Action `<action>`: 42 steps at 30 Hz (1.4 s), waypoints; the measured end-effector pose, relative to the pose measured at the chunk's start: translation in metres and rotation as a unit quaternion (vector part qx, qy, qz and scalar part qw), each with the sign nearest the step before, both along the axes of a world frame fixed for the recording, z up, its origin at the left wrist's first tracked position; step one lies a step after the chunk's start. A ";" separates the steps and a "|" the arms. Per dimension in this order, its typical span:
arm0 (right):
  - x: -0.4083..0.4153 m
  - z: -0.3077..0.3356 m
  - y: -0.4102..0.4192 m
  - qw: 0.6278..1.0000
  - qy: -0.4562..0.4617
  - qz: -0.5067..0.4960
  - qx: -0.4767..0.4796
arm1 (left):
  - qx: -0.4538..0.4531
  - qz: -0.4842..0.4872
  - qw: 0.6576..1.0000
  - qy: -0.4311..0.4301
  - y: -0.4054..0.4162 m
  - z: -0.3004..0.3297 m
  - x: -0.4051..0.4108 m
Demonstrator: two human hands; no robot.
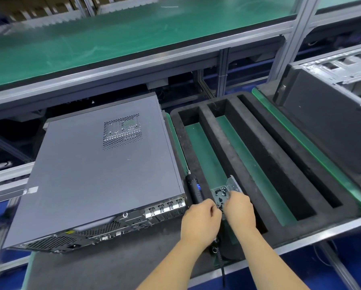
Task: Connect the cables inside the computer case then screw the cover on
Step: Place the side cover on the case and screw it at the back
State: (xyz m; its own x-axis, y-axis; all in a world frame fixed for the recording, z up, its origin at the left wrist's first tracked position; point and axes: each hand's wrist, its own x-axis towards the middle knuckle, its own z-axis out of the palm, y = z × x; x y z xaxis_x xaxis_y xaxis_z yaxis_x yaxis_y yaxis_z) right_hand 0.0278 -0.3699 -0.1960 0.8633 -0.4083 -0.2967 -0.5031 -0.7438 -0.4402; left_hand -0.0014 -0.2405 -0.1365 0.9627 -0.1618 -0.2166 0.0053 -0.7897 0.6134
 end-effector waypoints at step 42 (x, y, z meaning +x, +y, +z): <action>0.046 -0.054 -0.001 0.998 0.054 -0.005 0.017 | -0.011 0.042 0.997 -0.061 0.053 -0.037 -0.033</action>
State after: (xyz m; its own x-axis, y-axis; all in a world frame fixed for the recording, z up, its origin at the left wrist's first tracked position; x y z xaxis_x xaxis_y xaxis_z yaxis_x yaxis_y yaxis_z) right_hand 0.0738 -0.3711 -0.2499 0.8213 -0.4054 -0.4013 -0.5566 -0.7233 -0.4086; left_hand -0.0343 -0.1874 -0.1734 0.9922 -0.0819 -0.0939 -0.0044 -0.7761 0.6306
